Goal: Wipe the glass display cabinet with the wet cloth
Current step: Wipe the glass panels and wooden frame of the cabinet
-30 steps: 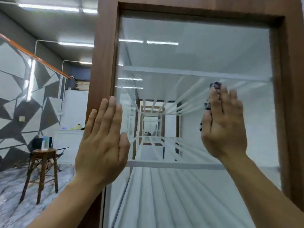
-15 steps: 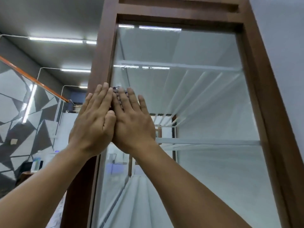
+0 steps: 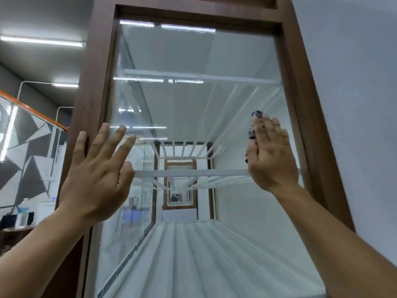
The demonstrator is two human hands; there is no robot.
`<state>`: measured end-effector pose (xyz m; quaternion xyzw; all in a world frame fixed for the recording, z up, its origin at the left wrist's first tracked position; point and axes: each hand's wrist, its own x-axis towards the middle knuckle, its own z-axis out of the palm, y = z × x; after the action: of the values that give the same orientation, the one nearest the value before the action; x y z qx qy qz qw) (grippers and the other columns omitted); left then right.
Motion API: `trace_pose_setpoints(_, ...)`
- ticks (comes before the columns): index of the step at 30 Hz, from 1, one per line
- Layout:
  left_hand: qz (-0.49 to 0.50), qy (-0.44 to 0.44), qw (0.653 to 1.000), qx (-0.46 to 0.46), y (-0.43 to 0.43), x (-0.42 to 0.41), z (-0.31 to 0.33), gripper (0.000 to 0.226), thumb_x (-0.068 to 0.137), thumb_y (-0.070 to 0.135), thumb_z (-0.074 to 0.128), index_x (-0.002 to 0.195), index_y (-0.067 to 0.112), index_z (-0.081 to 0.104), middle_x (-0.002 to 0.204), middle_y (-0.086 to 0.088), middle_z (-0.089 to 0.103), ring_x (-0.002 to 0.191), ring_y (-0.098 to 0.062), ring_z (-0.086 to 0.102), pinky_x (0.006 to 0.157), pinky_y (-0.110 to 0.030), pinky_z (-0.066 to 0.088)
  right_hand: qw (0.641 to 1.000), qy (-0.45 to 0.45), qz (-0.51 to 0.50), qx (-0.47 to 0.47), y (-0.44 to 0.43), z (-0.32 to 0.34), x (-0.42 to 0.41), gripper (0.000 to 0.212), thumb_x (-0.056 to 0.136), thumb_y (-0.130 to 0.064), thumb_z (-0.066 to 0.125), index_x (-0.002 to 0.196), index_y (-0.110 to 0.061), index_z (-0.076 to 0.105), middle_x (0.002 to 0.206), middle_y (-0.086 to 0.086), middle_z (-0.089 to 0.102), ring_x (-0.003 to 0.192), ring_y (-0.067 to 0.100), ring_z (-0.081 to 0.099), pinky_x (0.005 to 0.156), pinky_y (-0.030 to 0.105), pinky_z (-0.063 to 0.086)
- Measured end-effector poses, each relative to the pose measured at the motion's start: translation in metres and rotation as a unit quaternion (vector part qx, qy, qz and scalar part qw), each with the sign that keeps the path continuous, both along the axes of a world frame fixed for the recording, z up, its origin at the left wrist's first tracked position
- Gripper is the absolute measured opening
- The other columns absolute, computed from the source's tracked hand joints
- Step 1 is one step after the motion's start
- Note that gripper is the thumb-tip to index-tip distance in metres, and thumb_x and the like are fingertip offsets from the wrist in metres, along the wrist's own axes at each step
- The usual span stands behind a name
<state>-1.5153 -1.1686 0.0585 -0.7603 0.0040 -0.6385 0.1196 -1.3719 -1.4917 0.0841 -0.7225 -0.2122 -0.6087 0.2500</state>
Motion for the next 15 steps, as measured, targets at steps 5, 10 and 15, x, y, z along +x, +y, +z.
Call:
trace_pose_setpoints(5, -0.029, -0.009, 0.999, 0.013, 0.005, -0.007, -0.021, 0.063, 0.098, 0.035, 0.020, 0.157, 0.015, 0.033, 0.168, -0.006, 0.025, 0.159, -0.017, 0.006, 0.129, -0.041, 0.000, 0.999, -0.004, 0.005, 0.054, -0.034, -0.031, 0.014, 0.068, 0.099, -0.043, 0.017, 0.162, -0.018, 0.022, 0.171, 0.004, 0.019, 0.159, 0.022, 0.011, 0.131, 0.045, 0.009)
trace_pose_setpoints(10, -0.057, -0.019, 0.998, -0.008, 0.014, -0.017, -0.053, 0.064, 0.099, 0.031, 0.022, 0.158, 0.010, 0.027, 0.170, -0.009, 0.015, 0.159, -0.020, 0.007, 0.129, -0.034, -0.002, 0.998, -0.001, -0.003, 0.066, -0.029, -0.069, 0.011, 0.068, 0.099, -0.039, 0.021, 0.162, -0.013, 0.025, 0.170, 0.009, 0.021, 0.159, 0.027, 0.011, 0.130, 0.049, 0.010)
trace_pose_setpoints(15, -0.080, -0.033, 0.996, -0.021, 0.015, -0.018, -0.065, 0.065, 0.098, 0.030, 0.022, 0.158, 0.007, 0.027, 0.169, -0.009, 0.018, 0.159, -0.017, 0.011, 0.130, -0.033, 0.003, 0.999, 0.005, -0.006, 0.032, 0.041, -0.051, -0.016, 0.069, 0.099, -0.041, 0.016, 0.164, -0.017, 0.014, 0.173, 0.006, 0.011, 0.160, 0.026, 0.003, 0.131, 0.043, 0.000)
